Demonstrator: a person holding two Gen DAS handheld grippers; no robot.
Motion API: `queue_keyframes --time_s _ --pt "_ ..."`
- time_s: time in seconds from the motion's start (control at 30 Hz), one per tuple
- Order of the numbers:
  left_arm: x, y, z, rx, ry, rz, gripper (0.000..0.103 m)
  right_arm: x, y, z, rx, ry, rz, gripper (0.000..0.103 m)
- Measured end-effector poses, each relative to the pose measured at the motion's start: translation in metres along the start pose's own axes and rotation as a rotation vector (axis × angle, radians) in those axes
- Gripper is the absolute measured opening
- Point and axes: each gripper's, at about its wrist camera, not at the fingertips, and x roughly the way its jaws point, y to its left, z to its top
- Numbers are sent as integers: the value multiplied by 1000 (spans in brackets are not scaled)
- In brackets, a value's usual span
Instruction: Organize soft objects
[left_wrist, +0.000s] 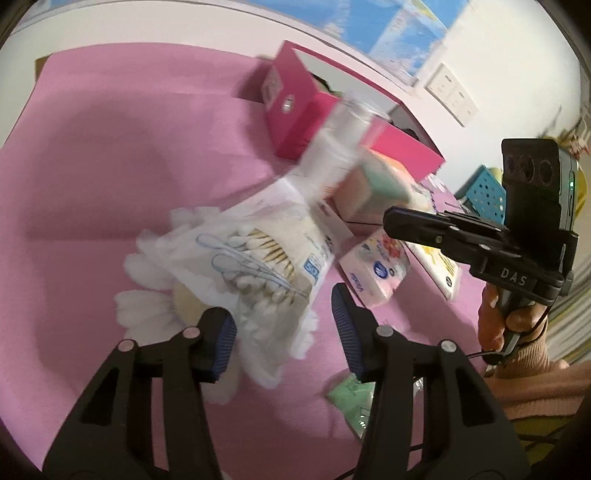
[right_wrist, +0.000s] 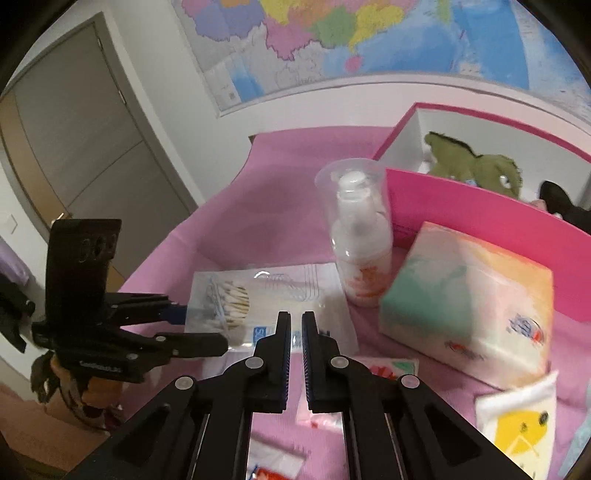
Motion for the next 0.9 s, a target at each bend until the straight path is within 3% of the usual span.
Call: queue_keyframes --time_s 0.13,0.23,0.33,0.6,0.67,0.77,0.9 --pt "5 10 0 -34 21 10 52 19 -8 6 28 30 -54 9" --pt "6 22 -2 -63 31 20 51 32 -3 11 -4 49 -77 18" --pt "3 31 -7 -86 39 20 38 51 0 15 -19 87 -87 32" --pt "-1 40 -7 -90 51 14 38 86 0 22 4 137 -143 38" --pt "-1 40 -7 -86 54 15 37 87 -1 23 6 133 -106 35" --pt "0 40 -6 -84 56 13 35 86 -5 22 14 130 -75 12" --pt "0 36 -5 -80 54 21 35 70 -3 17 9 90 -42 9"
